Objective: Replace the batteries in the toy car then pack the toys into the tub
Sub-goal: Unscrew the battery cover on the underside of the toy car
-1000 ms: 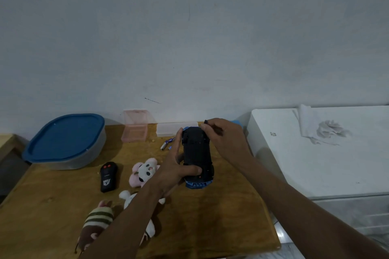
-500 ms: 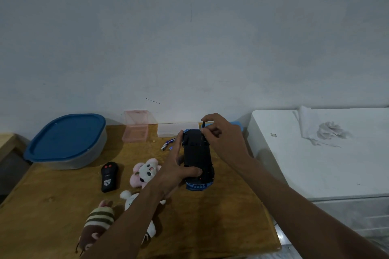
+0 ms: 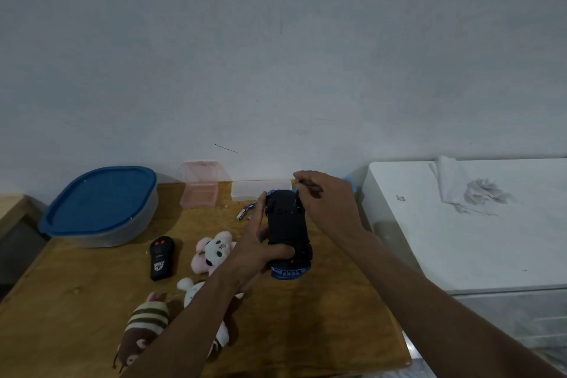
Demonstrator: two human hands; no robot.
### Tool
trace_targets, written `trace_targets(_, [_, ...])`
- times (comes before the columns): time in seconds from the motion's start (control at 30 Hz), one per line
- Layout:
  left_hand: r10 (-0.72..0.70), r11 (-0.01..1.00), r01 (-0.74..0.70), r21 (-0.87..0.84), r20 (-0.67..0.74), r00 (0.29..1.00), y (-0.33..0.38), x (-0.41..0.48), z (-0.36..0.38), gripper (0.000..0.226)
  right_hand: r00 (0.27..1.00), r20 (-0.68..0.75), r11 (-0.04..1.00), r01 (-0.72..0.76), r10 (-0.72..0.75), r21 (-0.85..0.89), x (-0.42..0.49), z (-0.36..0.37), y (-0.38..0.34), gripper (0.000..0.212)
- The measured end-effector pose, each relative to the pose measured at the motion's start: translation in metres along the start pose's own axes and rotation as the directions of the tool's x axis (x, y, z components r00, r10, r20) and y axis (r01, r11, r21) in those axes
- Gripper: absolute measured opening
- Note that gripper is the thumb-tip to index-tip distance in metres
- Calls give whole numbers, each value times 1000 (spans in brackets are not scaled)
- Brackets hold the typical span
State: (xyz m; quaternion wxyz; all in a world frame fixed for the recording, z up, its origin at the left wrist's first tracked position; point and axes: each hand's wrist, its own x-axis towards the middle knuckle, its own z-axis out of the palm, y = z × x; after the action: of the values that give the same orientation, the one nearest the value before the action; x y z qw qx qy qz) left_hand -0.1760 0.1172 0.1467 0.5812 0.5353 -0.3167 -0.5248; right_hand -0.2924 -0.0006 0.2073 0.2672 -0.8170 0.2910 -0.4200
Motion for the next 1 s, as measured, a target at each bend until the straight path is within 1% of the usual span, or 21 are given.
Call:
trace_targets(0.3, [-7, 1000, 7, -5, -6, 1000, 2, -1, 2, 115, 998, 47, 999, -46, 45, 22, -1, 2, 0, 25])
trace_targets(0.57, [-16, 1000, 16, -19, -19, 1000, 0, 1, 2, 117, 994, 100, 998, -29, 34, -47, 1, 3, -3, 28])
trace_targets(0.7, [-14, 1000, 13, -27, -18, 1000, -1, 2, 2, 116, 992, 123, 998, -32, 38, -47, 2, 4, -2, 30])
trace_targets(0.8, [-9, 1000, 8, -26, -20, 1000, -1, 2, 1, 115, 988, 150, 1000, -27, 29, -16, 3, 6, -2, 31])
trace_targets(0.9, [-1, 1000, 1, -17, -17, 1000, 1, 1, 2, 114, 995, 98, 1000, 19, -19, 3, 5, 8, -2, 29])
trace_targets(1.0, [5, 1000, -6, -12, -18, 1000, 2, 0, 1, 114, 999, 53, 1000, 11, -12, 16, 7, 8, -1, 18])
